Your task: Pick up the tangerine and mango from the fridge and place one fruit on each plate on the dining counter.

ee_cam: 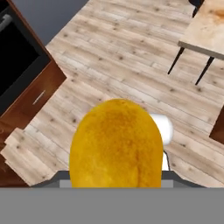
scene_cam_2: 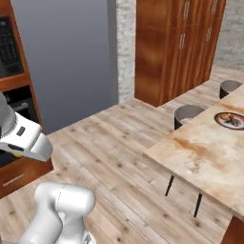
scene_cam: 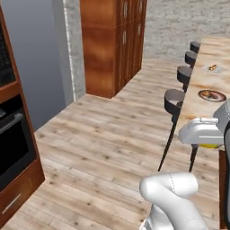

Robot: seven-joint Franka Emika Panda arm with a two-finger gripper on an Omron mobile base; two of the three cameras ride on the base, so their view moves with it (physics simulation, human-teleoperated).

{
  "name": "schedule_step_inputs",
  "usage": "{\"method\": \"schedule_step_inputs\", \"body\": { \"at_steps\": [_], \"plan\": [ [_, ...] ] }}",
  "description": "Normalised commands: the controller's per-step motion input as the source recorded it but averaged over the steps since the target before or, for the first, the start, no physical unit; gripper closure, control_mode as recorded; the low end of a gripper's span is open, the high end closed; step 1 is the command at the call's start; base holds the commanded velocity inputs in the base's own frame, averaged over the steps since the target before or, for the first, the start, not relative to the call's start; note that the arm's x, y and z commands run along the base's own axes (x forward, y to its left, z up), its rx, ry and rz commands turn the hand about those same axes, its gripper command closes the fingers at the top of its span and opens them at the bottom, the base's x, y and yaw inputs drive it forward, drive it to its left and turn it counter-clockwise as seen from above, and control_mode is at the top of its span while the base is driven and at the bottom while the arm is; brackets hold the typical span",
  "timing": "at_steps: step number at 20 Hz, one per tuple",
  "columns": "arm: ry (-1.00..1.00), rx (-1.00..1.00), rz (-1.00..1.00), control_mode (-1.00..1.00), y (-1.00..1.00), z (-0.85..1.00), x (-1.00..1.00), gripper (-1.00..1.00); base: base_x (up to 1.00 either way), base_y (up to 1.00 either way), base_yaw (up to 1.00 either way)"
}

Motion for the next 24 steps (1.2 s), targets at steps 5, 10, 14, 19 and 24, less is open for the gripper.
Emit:
{"method": "schedule_step_inputs", "body": {
  "at_steps": [5,10,14,19,24],
  "plan": [
    [0.00,0.00,0.00,1.00,0.00,0.00,0.00,1.00,1.00,0.80,-0.46],
    [0.00,0.00,0.00,1.00,0.00,0.00,0.00,1.00,1.00,0.75,-0.43],
    [0.00,0.00,0.00,1.00,0.00,0.00,0.00,1.00,1.00,0.74,-0.41],
    [0.00,0.00,0.00,1.00,0.00,0.00,0.00,1.00,1.00,0.63,-0.44],
    [0.00,0.00,0.00,1.00,0.00,0.00,0.00,1.00,1.00,0.46,-0.50]
  ]
}}
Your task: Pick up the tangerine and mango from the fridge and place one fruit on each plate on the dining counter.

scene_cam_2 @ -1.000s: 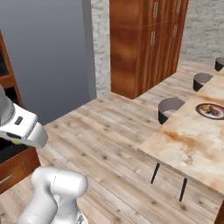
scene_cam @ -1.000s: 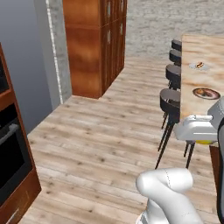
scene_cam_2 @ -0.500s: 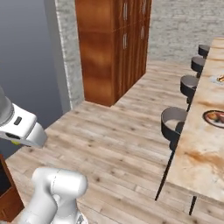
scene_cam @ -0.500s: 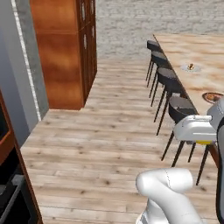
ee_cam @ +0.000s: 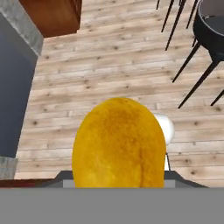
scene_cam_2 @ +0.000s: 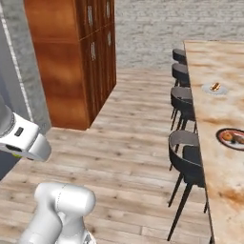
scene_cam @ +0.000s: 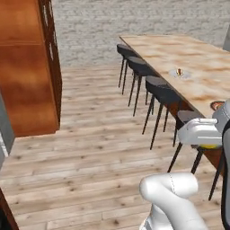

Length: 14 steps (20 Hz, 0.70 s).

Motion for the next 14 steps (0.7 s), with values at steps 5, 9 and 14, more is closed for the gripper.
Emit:
{"method": "schedule_step_inputs", "body": {
  "at_steps": [5,9,14],
  "plan": [
    [0.00,0.00,0.00,1.00,0.00,0.00,0.00,1.00,1.00,0.41,-0.53],
    [0.00,0.00,0.00,1.00,0.00,0.00,0.00,1.00,1.00,0.65,-0.50],
    [0.00,0.00,0.00,1.00,0.00,0.00,0.00,1.00,1.00,0.82,-0.50]
  ]
}}
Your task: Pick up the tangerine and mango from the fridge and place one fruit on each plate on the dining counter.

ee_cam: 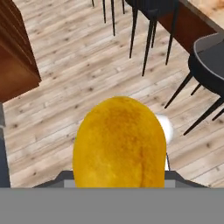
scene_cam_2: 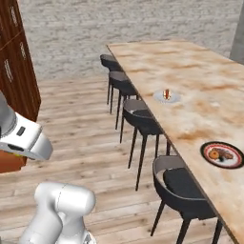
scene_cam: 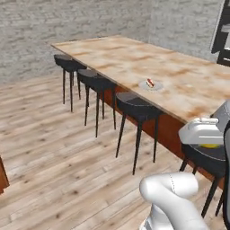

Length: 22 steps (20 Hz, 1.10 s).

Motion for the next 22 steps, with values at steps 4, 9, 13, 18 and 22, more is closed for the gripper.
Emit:
{"method": "schedule_step_inputs", "body": {
  "at_steps": [4,9,13,18,22],
  "plan": [
    [0.00,0.00,0.00,1.00,0.00,0.00,0.00,1.00,1.00,0.83,-0.64],
    [0.00,0.00,0.00,1.00,0.00,0.00,0.00,1.00,1.00,0.90,-0.59],
    [0.00,0.00,0.00,1.00,0.00,0.00,0.00,1.00,1.00,0.91,-0.56],
    [0.00,0.00,0.00,1.00,0.00,0.00,0.00,1.00,1.00,1.00,-0.45],
    [0.00,0.00,0.00,1.00,0.00,0.00,0.00,1.00,1.00,0.90,-0.60]
  ]
}}
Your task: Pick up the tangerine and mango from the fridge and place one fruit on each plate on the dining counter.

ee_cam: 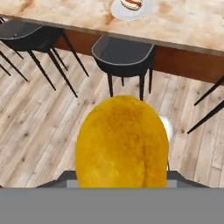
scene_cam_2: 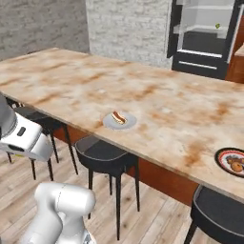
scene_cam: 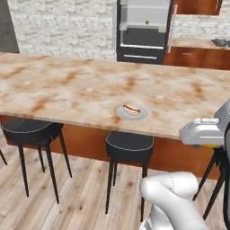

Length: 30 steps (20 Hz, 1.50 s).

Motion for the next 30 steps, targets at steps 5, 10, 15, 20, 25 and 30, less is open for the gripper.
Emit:
{"method": "schedule_step_inputs", "body": {
  "at_steps": [5,10,15,20,25,30],
  "plan": [
    [0.00,0.00,0.00,1.00,0.00,0.00,0.00,1.00,1.00,0.82,-0.60],
    [0.00,0.00,0.00,1.00,0.00,0.00,0.00,1.00,0.77,0.57,-0.43],
    [0.00,0.00,0.00,1.00,0.00,0.00,0.00,1.00,0.79,0.00,-0.29],
    [0.00,0.00,0.00,1.00,0.00,0.00,0.00,1.00,0.10,0.00,-0.10],
    [0.11,-0.01,-0.08,-1.00,0.16,0.00,0.48,1.00,0.00,0.00,0.00],
    [0.12,-0.09,-0.11,-1.00,0.10,-0.67,0.99,1.00,0.00,0.00,0.00]
  ]
}}
